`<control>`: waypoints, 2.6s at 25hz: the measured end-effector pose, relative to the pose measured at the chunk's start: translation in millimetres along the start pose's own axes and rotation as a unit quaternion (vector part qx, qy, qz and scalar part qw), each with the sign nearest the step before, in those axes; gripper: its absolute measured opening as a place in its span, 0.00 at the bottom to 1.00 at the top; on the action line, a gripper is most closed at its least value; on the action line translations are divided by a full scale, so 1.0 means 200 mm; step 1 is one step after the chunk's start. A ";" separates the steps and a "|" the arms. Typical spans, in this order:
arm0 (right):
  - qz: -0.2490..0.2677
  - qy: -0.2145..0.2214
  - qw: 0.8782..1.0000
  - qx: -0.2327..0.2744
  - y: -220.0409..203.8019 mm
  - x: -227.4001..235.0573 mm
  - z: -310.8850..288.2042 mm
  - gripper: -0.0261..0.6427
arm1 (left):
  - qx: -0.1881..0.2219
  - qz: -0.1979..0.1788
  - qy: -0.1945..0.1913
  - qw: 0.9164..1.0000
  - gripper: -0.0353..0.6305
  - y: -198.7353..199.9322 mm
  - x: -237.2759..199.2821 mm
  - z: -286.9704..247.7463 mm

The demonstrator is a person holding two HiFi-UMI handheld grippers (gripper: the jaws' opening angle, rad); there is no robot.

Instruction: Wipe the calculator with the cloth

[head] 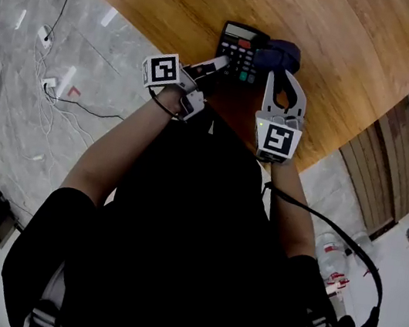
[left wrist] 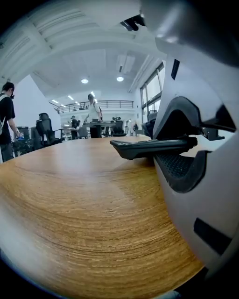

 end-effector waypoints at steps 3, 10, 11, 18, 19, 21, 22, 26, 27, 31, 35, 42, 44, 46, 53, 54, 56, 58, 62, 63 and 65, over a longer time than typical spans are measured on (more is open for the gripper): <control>-0.003 0.010 1.000 -0.016 -0.05 -0.04 -0.05 0.13 | 0.004 -0.019 0.028 0.999 0.17 0.00 -0.04 -0.01; -0.016 -0.025 0.998 -0.059 -0.14 -0.04 -0.06 0.13 | -0.019 -0.148 0.139 0.979 0.30 -0.03 -0.01 0.01; -0.019 -0.030 0.997 -0.066 -0.16 -0.03 -0.06 0.13 | -0.026 -0.171 0.157 0.972 0.31 -0.04 0.00 0.01; -0.059 -0.028 0.988 -0.141 -0.29 -0.01 -0.09 0.13 | -0.077 -0.328 0.255 0.906 0.37 -0.12 0.02 -0.02; -0.068 -0.021 0.986 -0.150 -0.31 -0.01 -0.11 0.13 | -0.085 -0.346 0.265 0.896 0.39 -0.12 0.02 -0.03; -0.081 -0.010 0.985 -0.154 -0.32 -0.01 -0.12 0.13 | -0.097 -0.375 0.285 0.877 0.40 -0.14 0.02 -0.04; -0.086 -0.008 0.984 -0.154 -0.32 0.00 -0.11 0.13 | -0.102 -0.385 0.291 0.870 0.41 -0.14 0.02 -0.05; -0.094 -0.018 0.985 -0.147 -0.26 0.05 -0.06 0.22 | -0.100 -0.392 0.289 0.867 0.47 -0.14 0.02 -0.03; -0.094 -0.021 0.985 -0.144 -0.23 0.06 -0.04 0.23 | -0.094 -0.391 0.287 0.870 0.47 -0.13 0.03 -0.01; -0.078 -0.044 0.988 -0.124 -0.12 0.08 0.04 0.23 | -0.080 -0.396 0.272 0.873 0.47 -0.12 0.09 0.07; -0.070 -0.059 0.993 -0.076 0.05 0.12 0.12 0.23 | -0.053 -0.426 0.236 0.872 0.47 -0.13 0.26 0.09; -0.053 -0.069 0.995 0.051 0.46 0.07 0.22 0.13 | 0.060 -0.581 0.130 0.801 0.25 -0.24 0.75 0.20; -0.056 -0.067 0.993 0.082 0.54 0.02 0.23 0.08 | 0.089 -0.613 0.098 0.779 0.07 -0.27 0.83 0.23; -0.079 -0.048 0.991 0.099 0.57 -0.03 0.22 0.06 | 0.110 -0.627 0.066 0.769 0.06 -0.30 0.86 0.25; -0.078 -0.025 0.989 0.120 0.65 -0.18 0.25 0.06 | 0.140 -0.660 0.030 0.737 0.06 -0.36 0.89 0.33; -0.067 -0.023 0.990 0.124 0.66 -0.19 0.26 0.06 | 0.143 -0.659 0.028 0.738 0.06 -0.36 0.90 0.34; -0.055 -0.024 0.990 0.130 0.69 -0.19 0.26 0.06 | 0.148 -0.656 0.025 0.739 0.06 -0.35 0.91 0.34; -0.051 -0.031 0.989 0.133 0.69 -0.17 0.27 0.06 | 0.156 -0.652 0.022 0.741 0.06 -0.35 0.92 0.33; -0.066 -0.037 0.988 0.138 0.72 -0.12 0.28 0.06 | 0.182 -0.652 0.025 0.736 0.06 -0.35 0.95 0.34; -0.066 -0.037 0.987 0.142 0.73 -0.11 0.28 0.06 | 0.188 -0.653 0.028 0.733 0.06 -0.35 0.96 0.35; -0.063 -0.039 0.986 0.149 0.75 -0.11 0.27 0.06 | 0.200 -0.655 0.032 0.728 0.06 -0.36 0.96 0.36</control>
Point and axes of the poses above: the fingertips, and each gripper's own axes: z backward along the fingers, x to its right, y out of its top, the point moved 7 cm from there along z, backward along the fingers, and after that the axes turned 14 degrees about z, right-handed, at the moved point
